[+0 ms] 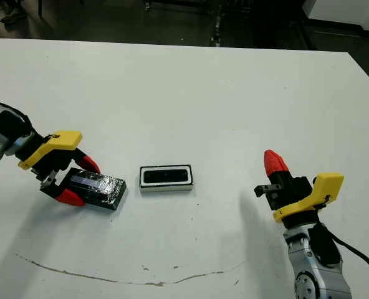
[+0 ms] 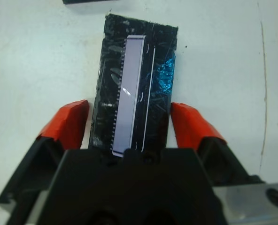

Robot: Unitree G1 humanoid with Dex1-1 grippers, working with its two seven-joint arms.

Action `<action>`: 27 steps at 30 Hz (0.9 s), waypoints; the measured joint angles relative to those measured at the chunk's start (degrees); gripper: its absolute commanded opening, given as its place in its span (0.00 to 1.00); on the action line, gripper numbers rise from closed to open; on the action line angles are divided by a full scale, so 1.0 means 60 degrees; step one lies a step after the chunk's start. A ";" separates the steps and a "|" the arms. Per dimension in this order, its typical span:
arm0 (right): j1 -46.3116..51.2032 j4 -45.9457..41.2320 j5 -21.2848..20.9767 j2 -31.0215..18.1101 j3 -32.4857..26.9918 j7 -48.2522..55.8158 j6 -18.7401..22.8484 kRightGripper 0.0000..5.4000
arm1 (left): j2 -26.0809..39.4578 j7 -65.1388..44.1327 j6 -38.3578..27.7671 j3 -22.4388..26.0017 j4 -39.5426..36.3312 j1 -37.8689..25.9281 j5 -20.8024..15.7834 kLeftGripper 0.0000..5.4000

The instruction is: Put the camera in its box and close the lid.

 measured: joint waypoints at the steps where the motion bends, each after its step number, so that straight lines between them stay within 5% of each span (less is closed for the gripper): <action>1: 0.0001 0.0000 0.0000 0.0000 -0.0001 0.0000 0.0000 0.00 | -0.0014 0.0000 -0.0001 0.0035 0.0030 0.0022 -0.0029 0.66; 5: 0.0003 0.0000 0.0001 0.0000 -0.0004 -0.0013 0.0001 0.00 | -0.0049 -0.0025 -0.0008 0.0060 0.0084 0.0053 -0.0153 0.59; 16: 0.0004 0.0004 0.0005 -0.0003 -0.0009 -0.0011 0.0002 0.00 | -0.0088 -0.0039 0.0387 0.0140 0.0142 0.0091 -0.0477 0.59; 27: 0.0022 0.0009 0.0087 -0.0005 -0.0005 -0.0009 0.0010 0.00 | -0.0444 0.0631 0.1467 0.2649 0.0153 0.0602 -0.1335 0.59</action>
